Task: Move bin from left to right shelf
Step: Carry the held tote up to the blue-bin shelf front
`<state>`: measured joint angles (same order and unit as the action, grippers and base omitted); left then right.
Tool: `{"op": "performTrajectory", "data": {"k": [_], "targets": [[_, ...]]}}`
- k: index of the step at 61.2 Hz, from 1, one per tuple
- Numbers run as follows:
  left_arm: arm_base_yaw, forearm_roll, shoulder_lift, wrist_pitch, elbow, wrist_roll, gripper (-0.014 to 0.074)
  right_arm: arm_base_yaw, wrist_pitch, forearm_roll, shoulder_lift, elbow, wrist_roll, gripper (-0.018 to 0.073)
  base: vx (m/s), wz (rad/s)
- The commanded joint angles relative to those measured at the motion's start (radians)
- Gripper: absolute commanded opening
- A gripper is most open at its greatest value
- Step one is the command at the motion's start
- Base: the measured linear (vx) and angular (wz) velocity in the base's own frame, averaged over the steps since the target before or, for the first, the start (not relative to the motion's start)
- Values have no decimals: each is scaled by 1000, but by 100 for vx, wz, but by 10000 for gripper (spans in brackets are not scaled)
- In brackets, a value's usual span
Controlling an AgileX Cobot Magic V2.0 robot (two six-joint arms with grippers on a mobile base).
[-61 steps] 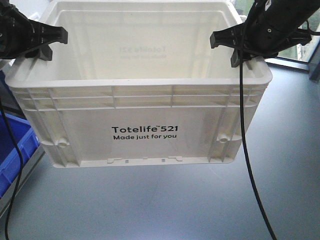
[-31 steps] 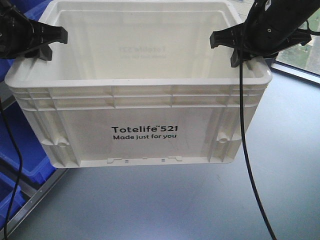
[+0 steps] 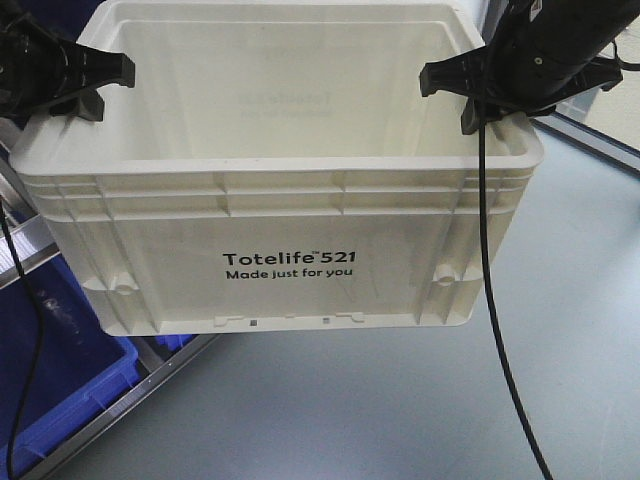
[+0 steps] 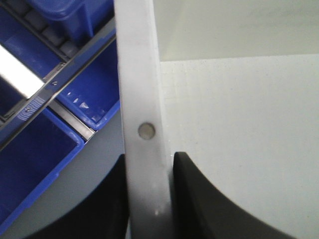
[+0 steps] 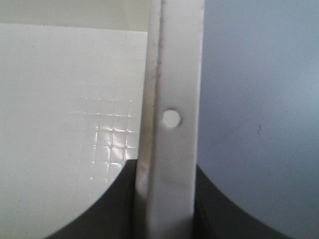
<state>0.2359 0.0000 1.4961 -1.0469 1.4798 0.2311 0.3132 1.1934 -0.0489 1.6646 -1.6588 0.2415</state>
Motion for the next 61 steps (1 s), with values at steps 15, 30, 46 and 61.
{"op": "performTrajectory", "data": {"k": [15, 30, 46, 61], "targets": [[0, 44, -55, 79, 35, -28, 99, -16, -77, -77, -58, -39, -6, 10, 9, 40], [0, 44, -55, 79, 35, -28, 99, -16, -77, -77, -58, -39, -6, 10, 3, 39], [0, 44, -55, 79, 35, -28, 99, -16, -77, -77, -58, -39, -6, 10, 0, 40], [0, 44, -55, 79, 35, -28, 99, -16, -77, -77, -58, -39, -6, 10, -2, 40]]}}
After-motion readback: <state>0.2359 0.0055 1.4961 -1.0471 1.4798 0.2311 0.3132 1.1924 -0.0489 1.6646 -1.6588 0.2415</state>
